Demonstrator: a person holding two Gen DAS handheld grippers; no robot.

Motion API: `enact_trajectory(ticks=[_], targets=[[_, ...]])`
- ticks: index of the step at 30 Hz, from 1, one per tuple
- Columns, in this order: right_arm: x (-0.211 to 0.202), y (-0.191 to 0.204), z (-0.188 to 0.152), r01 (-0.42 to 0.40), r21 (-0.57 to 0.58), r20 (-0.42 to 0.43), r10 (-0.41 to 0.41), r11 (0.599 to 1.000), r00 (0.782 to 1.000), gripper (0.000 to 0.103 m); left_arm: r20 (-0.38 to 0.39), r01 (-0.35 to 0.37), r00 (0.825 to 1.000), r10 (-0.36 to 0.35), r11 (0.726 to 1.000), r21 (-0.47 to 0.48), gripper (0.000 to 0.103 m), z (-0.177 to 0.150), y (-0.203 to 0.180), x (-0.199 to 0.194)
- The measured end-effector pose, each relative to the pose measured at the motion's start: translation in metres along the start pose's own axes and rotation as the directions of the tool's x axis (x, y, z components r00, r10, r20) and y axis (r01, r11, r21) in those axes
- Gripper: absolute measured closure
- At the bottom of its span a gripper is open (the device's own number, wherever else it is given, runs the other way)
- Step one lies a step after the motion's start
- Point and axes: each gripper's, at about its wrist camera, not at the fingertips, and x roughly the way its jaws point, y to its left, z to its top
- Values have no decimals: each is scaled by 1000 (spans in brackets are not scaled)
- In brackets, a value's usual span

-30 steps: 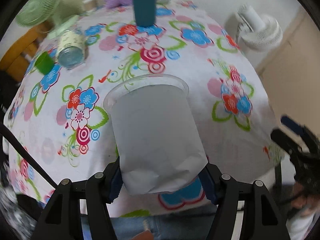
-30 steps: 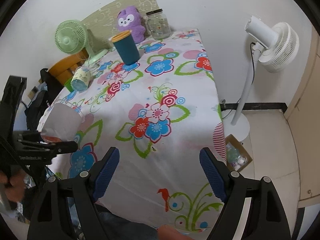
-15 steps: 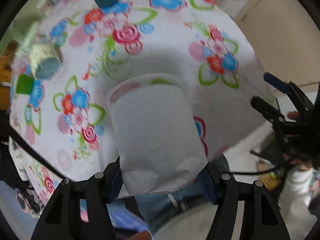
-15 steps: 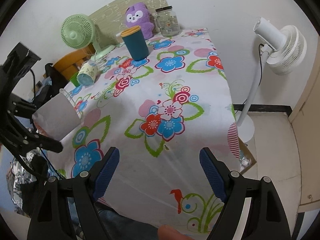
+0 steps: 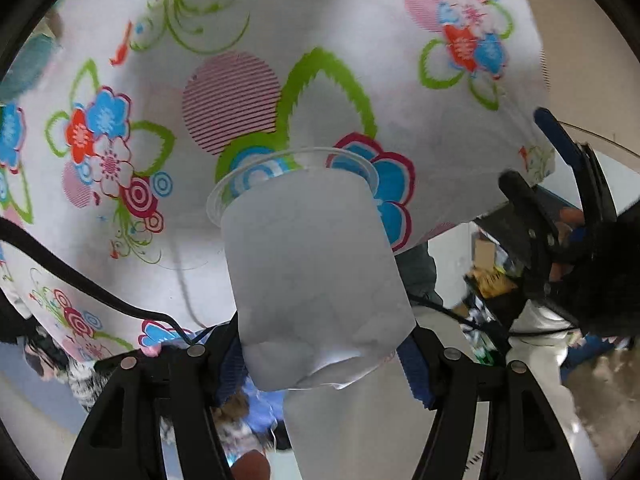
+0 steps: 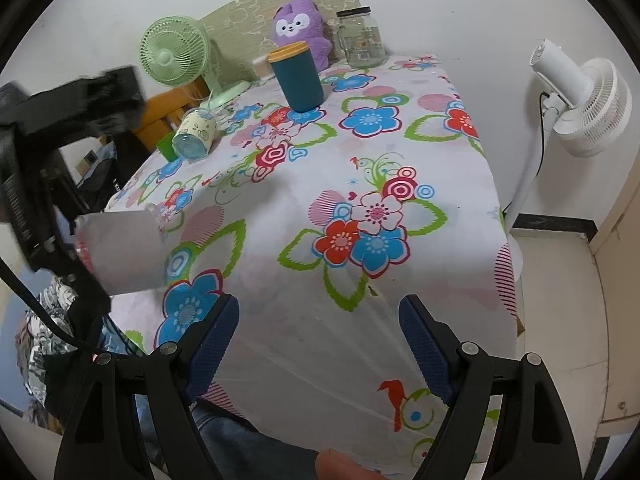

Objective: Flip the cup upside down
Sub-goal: 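Rotate the left gripper to turn the white cup rim-down, then lower the white cup onto the tablecloth and open the left gripper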

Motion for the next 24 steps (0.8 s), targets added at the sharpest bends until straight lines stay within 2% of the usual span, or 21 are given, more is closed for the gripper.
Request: enact_trajectory(ticks=[4,6,8,10,14,17,21,23,24], targets=[[2,0,-3,-5,6,5,5,1000,1000,19,-41,13,999,-14,1000,-15,33,20,3,-3],[4,-1,-4,-8,9,6,8,1000,1000,19,-22,12,1000,-12,1000,-8,26,28,1,-8],[5,0,-3,-8,3,6,8,1000,1000,19,8,9,1000,-9,1000,2,8,32,0,-15],[4,2,-3,-2,-13,10,2,1000,1000,19,47,-9,999,7,1000,24,2,33,-3,-23],[5,7,1,-1,-32,17,1,999,1000,19,91,-42,995,37,998,54,1,29,-5,-29],[7,11,4,-6,-38,19,6,999,1000,19,136,-65,989,55,996,65,1,15,1,-29],[7,18,8,-7,-48,19,8,999,1000,19,237,-40,971,27,998,51,1,-16,7,-30],[6,24,11,-3,-56,23,4,998,1000,19,299,-28,954,15,999,41,1,-21,5,-35],[5,26,13,-1,-61,25,2,998,1000,19,340,-23,940,9,999,36,1,-28,8,-38]])
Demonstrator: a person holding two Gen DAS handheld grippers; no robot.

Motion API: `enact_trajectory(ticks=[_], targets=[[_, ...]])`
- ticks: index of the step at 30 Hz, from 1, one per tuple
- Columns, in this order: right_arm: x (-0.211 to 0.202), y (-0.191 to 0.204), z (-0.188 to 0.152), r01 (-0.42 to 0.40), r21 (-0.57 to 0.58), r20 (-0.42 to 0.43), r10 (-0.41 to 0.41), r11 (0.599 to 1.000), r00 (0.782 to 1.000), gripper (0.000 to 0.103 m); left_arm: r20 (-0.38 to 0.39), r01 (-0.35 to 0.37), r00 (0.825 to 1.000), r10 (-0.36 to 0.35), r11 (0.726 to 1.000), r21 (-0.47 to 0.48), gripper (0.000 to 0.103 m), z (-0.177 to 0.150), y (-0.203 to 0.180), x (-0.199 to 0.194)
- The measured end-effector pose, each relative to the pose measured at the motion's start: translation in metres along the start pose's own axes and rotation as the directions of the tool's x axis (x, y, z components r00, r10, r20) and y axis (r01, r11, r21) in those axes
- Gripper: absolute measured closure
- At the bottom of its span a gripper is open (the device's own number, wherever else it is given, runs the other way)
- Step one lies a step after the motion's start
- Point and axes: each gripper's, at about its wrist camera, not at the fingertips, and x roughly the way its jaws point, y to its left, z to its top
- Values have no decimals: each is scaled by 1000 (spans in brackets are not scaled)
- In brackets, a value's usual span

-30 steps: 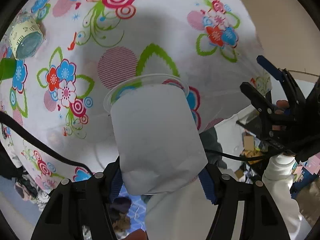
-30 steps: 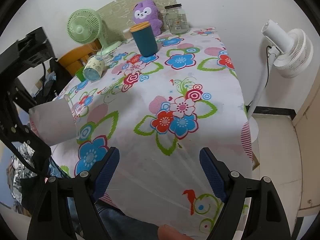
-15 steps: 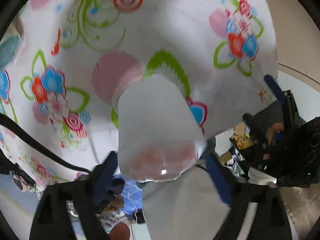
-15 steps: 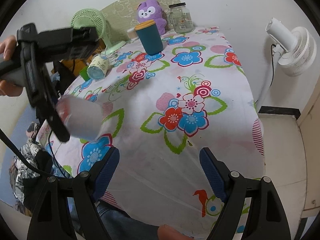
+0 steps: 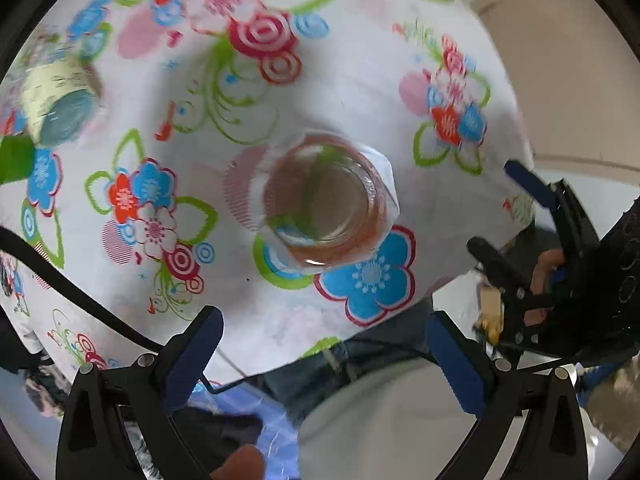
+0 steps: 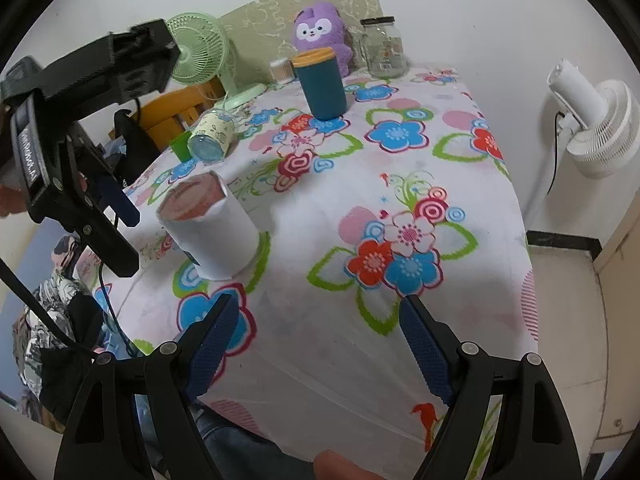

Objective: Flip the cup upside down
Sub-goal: 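Lower the white cup onto the tablecloth and open the left gripper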

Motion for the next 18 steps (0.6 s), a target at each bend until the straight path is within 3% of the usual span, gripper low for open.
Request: enact_trajectory(ticks=[3,8,12,18], targets=[[-2,10,6,9,-18,8,-9,1000,1000,19,113,8,994,-8,1000,2,1,-20,5,-8],[-9,30,17,30,-61,29,-28,998,999,19,299,6,954,-1,1000,-15,1,-48,14,-14],[-11,47,24,28,-82,38,-25,996,999,19,447,31,895,-4,998,-53,1,-73,24,-22],[-10,64,30,18,-92,42,-14,996,999,19,641,11,763,84,990,-143,1,-107,35,-24]])
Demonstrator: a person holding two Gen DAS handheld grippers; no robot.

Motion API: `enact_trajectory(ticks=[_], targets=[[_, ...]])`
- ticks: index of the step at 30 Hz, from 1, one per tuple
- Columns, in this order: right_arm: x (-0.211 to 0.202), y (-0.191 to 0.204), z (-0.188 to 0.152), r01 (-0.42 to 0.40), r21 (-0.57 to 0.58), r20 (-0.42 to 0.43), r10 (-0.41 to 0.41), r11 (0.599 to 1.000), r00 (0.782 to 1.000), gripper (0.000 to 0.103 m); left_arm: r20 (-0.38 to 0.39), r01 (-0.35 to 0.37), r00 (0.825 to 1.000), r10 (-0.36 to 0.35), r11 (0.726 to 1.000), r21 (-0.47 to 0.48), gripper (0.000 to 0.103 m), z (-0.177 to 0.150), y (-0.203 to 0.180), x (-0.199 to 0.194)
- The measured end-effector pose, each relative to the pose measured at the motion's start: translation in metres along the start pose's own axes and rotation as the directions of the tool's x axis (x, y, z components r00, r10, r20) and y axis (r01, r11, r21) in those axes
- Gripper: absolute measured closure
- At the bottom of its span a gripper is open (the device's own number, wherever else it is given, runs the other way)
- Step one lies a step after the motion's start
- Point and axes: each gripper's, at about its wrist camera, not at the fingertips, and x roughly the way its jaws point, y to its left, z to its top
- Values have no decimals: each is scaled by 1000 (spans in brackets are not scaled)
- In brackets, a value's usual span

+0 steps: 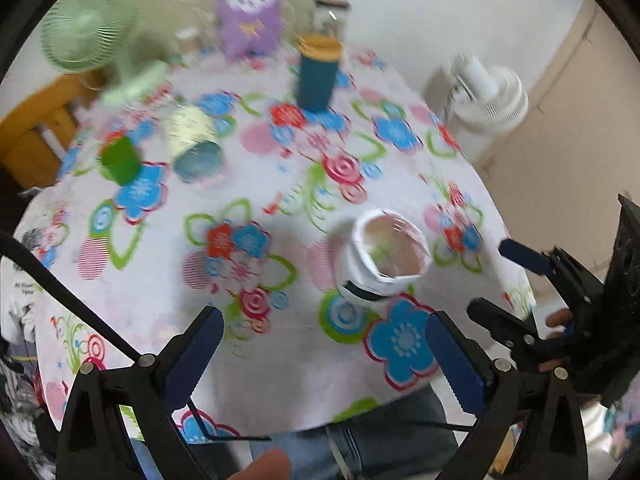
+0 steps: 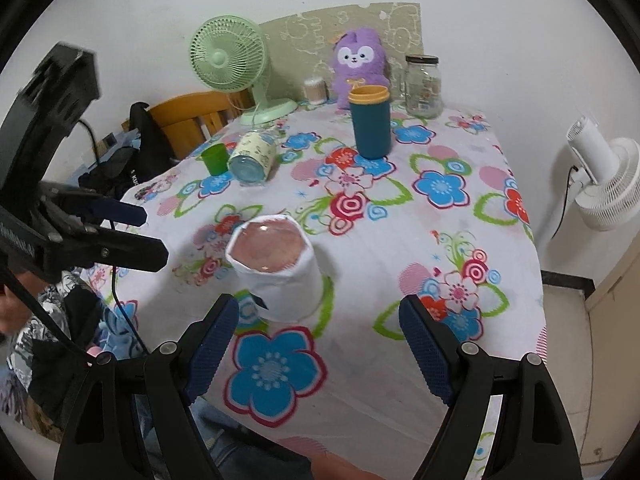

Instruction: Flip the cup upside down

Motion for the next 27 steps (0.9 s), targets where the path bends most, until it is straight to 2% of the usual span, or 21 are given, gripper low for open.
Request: enact_trajectory(ticks=[5,8,10,13,17,22,27], targets=[[-2,13,4,-5,-8,5,5,1000,1000,19,108,-45,993,49,998,-42,1,-19,7,-6],[-3,21,5,10,-17,14,-10,1000,1000,19,182,-69,980,84,994,-86,1,-29,10,-9],[-6,25,5,19,-24,24,-19,1000,1000,19,241,-92,963,119,989,-120,1,-36,15,-11],[-10,31,7,23,-32,36,-22,999,999,19,272,-149,943,192,974,-173,1,-40,25,-9],[-13,39,8,33,-42,50,-31,999,998,19,308,-141,928,209,963,-230,1,-45,36,-14],[-19,47,8,34,-39,70,-32,999,997,19,374,-176,890,259,955,-240,1,-55,31,-25],[-25,56,6,43,-35,87,-40,998,995,19,395,-173,879,268,950,-261,1,-63,29,-31]])
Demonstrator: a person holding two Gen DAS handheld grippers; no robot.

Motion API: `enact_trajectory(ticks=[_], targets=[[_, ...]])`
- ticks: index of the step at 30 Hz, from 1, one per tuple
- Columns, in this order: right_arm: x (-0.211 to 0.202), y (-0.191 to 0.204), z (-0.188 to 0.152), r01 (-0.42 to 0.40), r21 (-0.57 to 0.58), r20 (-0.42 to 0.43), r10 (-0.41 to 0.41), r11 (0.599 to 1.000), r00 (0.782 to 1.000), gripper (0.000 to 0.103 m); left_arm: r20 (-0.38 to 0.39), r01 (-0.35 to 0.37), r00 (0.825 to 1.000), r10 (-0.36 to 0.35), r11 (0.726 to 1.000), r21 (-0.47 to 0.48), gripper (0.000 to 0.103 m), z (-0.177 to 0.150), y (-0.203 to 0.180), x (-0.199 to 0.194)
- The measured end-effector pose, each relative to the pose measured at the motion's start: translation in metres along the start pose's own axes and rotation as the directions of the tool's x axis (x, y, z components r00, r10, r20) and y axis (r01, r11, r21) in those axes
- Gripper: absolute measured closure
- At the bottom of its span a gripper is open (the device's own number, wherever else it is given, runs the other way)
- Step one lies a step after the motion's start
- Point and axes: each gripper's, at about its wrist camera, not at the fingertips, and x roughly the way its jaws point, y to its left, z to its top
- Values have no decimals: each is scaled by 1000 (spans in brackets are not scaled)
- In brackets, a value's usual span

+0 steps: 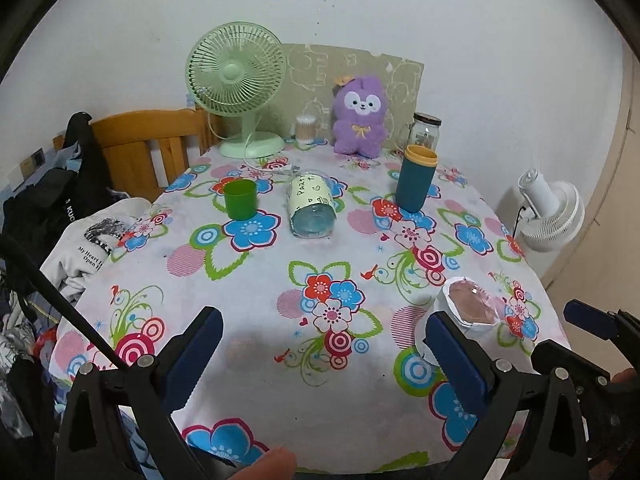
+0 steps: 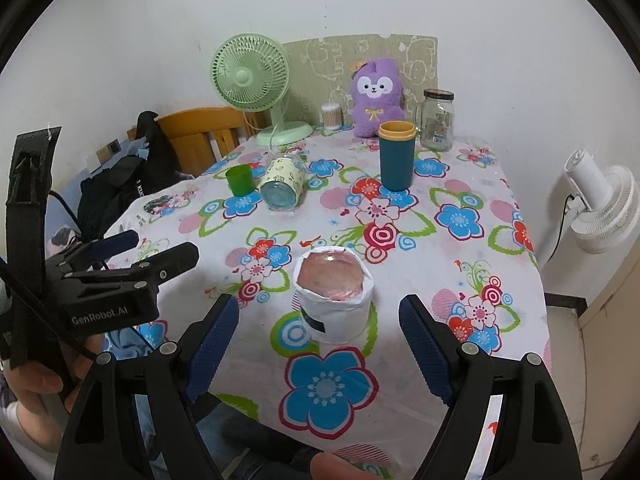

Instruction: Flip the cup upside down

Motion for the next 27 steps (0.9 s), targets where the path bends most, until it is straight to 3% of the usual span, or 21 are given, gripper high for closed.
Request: enact_trajectory(ticks=[6,27], targets=[[-10,4,-2,9,26,18,-10,1000,1000,19,41,-42,998,42,999,0,1,-4,1,-12],[-24,14,-5,78,42,72,-81,996,994,10,120,-93,988,92,996,2,0,-2,0,-29]])
